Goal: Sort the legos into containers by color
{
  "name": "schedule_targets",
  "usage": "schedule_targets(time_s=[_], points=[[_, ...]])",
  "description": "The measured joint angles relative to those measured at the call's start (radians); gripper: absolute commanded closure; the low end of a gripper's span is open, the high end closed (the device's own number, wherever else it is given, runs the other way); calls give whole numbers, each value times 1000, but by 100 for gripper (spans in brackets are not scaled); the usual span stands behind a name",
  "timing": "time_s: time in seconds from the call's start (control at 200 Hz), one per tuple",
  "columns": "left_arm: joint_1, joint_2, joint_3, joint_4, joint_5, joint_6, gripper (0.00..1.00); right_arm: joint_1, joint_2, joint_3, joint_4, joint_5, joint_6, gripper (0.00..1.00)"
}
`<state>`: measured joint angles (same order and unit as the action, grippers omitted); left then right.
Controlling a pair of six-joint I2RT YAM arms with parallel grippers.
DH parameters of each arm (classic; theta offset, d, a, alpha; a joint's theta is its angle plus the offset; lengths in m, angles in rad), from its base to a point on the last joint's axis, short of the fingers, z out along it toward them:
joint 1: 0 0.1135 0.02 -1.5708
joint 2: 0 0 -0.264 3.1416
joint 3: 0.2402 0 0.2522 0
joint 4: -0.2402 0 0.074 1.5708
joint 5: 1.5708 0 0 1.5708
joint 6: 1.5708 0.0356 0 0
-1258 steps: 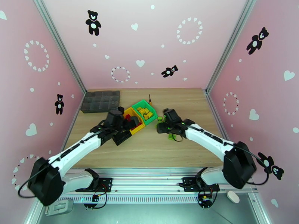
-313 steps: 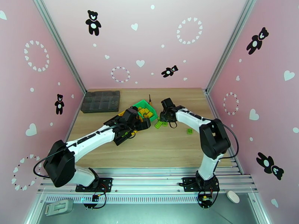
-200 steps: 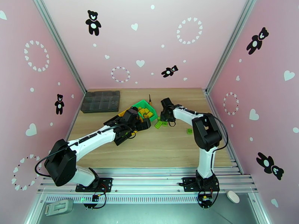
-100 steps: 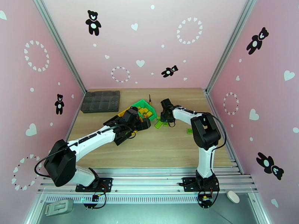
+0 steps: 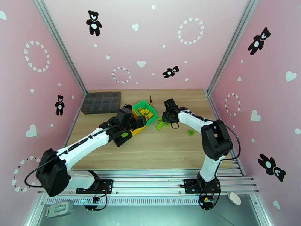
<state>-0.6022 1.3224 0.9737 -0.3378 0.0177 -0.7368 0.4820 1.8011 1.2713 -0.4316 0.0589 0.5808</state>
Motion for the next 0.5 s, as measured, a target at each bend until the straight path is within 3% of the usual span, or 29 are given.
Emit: schedule_targets(time_s=[0.255, 0.501], points=[[190, -138, -93, -30, 29, 10, 2, 224, 61, 158, -11, -68, 0, 73], [471, -259, -222, -45, 130, 11, 2, 386, 229, 449, -37, -127, 0, 73]])
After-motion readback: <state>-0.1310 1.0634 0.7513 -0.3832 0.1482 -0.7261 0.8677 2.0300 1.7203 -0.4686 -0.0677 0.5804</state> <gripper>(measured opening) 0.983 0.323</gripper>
